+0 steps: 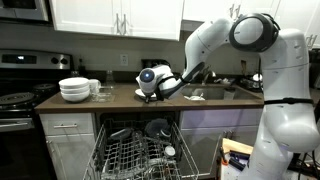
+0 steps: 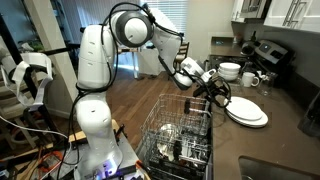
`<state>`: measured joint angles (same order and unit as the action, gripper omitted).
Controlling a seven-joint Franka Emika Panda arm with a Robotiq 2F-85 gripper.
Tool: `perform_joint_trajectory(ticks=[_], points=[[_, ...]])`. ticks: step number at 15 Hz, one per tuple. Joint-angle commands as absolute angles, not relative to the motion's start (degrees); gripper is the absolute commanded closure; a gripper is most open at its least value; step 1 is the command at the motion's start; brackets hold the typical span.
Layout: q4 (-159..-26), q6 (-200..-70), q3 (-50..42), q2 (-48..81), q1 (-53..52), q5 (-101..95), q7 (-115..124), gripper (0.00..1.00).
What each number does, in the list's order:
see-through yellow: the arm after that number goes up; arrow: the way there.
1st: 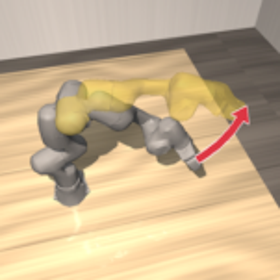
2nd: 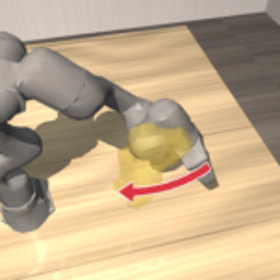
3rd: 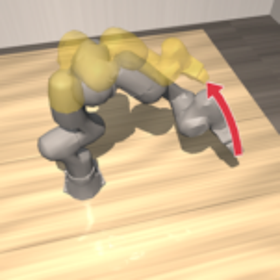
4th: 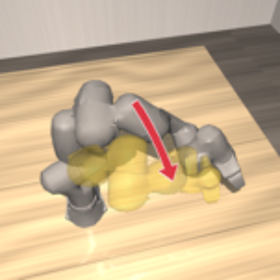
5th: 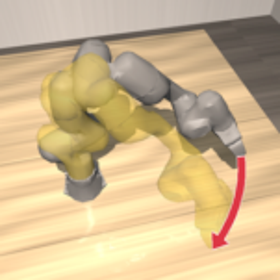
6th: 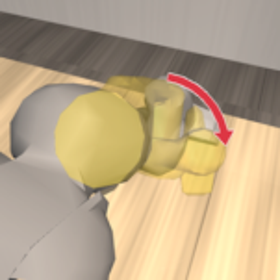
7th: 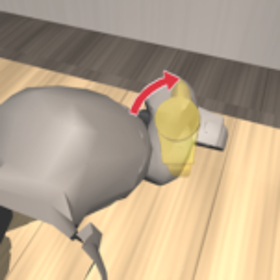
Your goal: Put the plate in the dishwasher
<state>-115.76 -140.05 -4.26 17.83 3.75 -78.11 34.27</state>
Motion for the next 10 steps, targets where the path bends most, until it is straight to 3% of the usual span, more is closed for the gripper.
perform_joint_trajectory(ticks=[1, 2, 3, 5, 10], points=[[-115.46, -143.89, -4.89, 17.46, 4.79, -78.78, 33.71, 0.06], [-115.43, -144.52, -5.13, 17.46, 4.80, -78.76, 33.62, 0.06], [-115.32, -144.71, -5.38, 17.54, 4.66, -79.22, 33.95, 0.26], [-115.15, -144.49, -5.74, 17.60, 4.41, -80.16, 34.44, 0.32], [-115.20, -144.25, -5.71, 17.37, 4.34, -81.40, 34.72, 0.67]])
